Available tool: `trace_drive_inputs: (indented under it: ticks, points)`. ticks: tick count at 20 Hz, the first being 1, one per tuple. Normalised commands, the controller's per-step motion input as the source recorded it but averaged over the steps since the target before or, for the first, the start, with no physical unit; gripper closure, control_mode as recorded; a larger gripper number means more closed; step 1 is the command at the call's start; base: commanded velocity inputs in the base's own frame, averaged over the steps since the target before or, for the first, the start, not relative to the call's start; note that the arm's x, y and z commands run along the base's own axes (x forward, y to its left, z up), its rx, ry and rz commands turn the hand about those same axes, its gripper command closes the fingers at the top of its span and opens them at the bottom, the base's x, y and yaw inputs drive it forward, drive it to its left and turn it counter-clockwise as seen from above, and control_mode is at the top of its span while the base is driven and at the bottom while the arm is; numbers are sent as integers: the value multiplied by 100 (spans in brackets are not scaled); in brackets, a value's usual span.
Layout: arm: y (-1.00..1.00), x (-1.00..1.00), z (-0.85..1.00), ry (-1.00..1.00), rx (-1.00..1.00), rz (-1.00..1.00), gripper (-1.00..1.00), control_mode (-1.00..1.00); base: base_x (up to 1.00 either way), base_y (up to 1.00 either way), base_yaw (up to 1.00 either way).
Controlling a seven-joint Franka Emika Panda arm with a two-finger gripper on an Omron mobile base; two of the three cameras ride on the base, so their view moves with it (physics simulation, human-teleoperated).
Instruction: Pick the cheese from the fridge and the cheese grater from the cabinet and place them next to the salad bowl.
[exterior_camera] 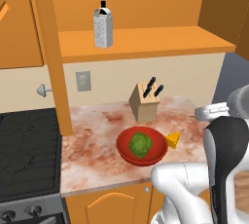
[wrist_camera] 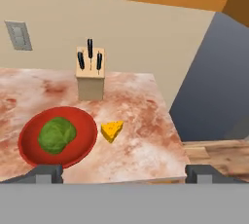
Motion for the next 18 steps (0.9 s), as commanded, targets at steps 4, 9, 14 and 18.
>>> trace_drive_inputs:
  ticks: [4,9,14,18]
  points:
    - [30,-23,55,-6,0,0,-100,-100,0,0,0]
    - [18,-13,59,-9,0,1,-100,-100,0,0,0]
    - [17,-5,47,0,0,9,-100,-100,0,0,0]
    - [15,0,20,-4,0,15,-100,-100,0,0,0]
